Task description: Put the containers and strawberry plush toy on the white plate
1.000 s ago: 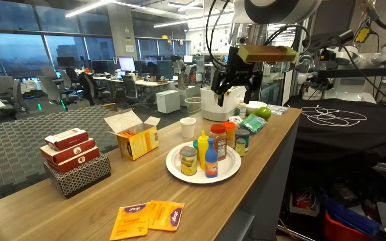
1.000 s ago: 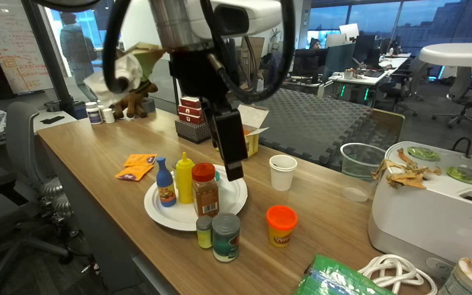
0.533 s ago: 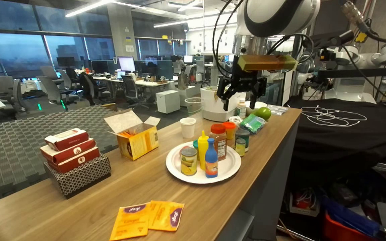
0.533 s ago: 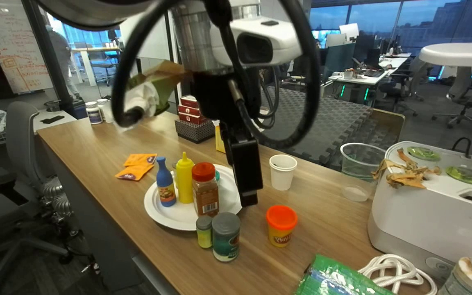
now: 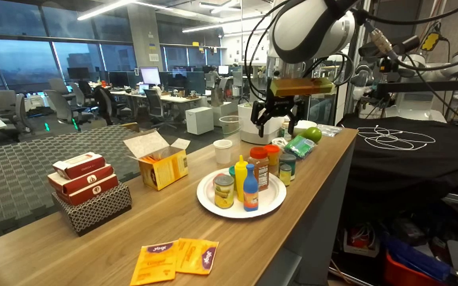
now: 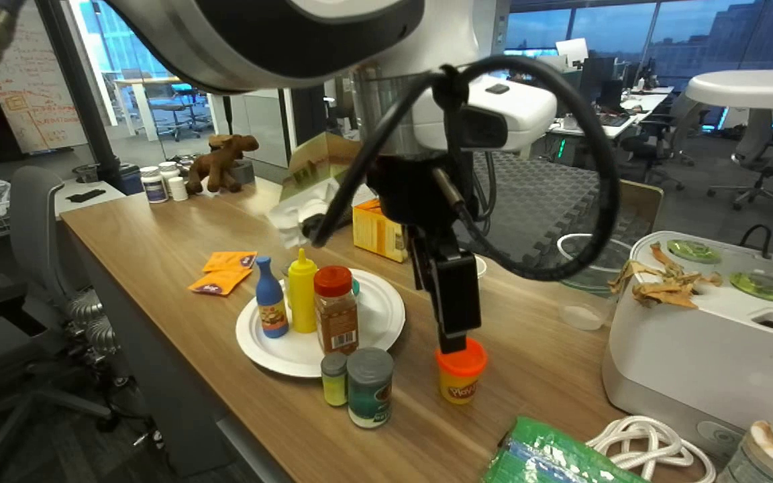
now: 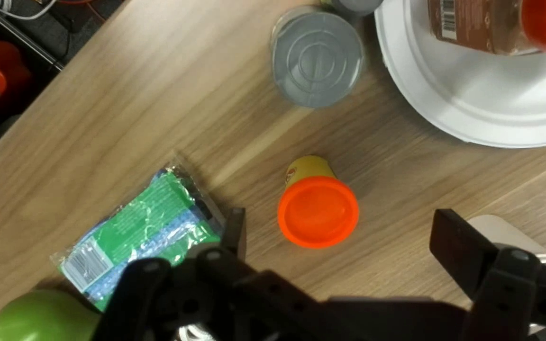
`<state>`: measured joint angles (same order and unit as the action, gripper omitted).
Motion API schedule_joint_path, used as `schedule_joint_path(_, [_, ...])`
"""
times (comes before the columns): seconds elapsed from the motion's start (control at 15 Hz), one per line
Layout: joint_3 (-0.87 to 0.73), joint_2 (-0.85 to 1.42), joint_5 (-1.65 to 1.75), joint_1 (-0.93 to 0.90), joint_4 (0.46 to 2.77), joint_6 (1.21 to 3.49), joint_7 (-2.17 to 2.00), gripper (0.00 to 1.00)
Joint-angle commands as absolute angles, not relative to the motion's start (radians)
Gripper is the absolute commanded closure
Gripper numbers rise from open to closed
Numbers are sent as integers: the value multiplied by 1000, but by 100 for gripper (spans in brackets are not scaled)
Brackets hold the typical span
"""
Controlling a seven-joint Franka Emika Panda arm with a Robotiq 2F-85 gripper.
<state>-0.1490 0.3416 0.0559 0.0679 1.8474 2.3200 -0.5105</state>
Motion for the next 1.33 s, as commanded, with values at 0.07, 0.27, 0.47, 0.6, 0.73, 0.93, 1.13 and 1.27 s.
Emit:
schedule_joint_path(0.07, [-165, 449, 46, 68, 1703, 2283, -489, 0])
schedule_joint_path(0.27, [-168, 495, 37, 71, 1654, 2262, -488, 0])
schedule_joint_path(0.47, [-169, 527, 36, 71, 1626, 2242, -490, 0])
schedule_joint_path(0.6, [-167, 544, 29, 73, 1616, 2234, -489, 0])
schedule_joint_path(0.73, [-163, 555, 18, 75, 1611, 2229, -485, 0])
schedule_joint_path(0.93, [-162, 565, 7, 77, 1615, 2239, -486, 0])
schedule_joint_path(1.13, [-158, 564, -22, 84, 1629, 2247, -482, 0])
schedule_joint_path(1.27, [-159, 561, -35, 87, 1637, 2254, -481, 25])
